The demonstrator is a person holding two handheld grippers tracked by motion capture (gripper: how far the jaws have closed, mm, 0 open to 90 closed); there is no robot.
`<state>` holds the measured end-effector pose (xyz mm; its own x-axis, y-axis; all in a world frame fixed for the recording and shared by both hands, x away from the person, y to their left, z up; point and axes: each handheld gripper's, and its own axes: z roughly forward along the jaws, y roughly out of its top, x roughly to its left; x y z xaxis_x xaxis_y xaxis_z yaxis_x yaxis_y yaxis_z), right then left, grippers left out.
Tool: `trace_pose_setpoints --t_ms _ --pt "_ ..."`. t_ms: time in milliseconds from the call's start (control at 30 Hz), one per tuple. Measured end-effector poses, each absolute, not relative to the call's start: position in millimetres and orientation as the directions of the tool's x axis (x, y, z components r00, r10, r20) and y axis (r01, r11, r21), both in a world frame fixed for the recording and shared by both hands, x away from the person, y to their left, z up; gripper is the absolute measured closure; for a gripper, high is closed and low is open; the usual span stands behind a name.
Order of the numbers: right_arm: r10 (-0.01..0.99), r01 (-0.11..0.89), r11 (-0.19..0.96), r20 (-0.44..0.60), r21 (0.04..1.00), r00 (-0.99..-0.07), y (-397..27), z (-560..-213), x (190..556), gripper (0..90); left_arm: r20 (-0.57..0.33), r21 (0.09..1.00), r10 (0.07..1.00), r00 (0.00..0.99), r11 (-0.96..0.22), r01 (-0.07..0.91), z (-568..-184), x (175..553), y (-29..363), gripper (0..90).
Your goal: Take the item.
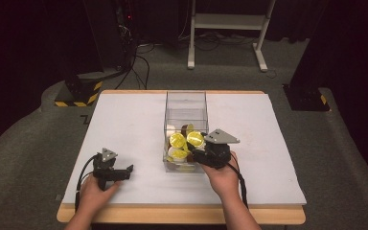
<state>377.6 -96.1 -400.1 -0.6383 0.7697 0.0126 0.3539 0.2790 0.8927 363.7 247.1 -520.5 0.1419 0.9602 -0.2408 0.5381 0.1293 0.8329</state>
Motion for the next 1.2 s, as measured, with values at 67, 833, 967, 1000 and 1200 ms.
trace_pose_setpoints --t_ms 67,833,967,1000,1200 --pt "0.770 0.352 0.278 0.012 0.894 -0.637 -97 -400 378 38.0 -0.240 0.833 0.960 0.143 0.128 0.538 -520 364 247 5.0" --pt "0.823 0.350 0.225 0.016 0.909 -0.568 -127 -392 383 38.0 -0.240 0.833 0.960 0.142 0.128 0.539 -520 364 247 4.9" --pt "0.830 0.353 0.217 0.018 0.910 -0.557 -132 -391 385 38.0 -0.239 0.834 0.960 0.142 0.128 0.537 -521 364 247 4.9" --pt "0.836 0.355 0.211 0.020 0.911 -0.548 -135 -391 386 38.0 -0.239 0.834 0.961 0.142 0.127 0.538 -521 364 247 4.9" --pt "0.855 0.360 0.205 0.013 0.910 -0.519 -144 -393 390 38.0 -0.240 0.833 0.960 0.143 0.128 0.539 -520 364 247 5.0"
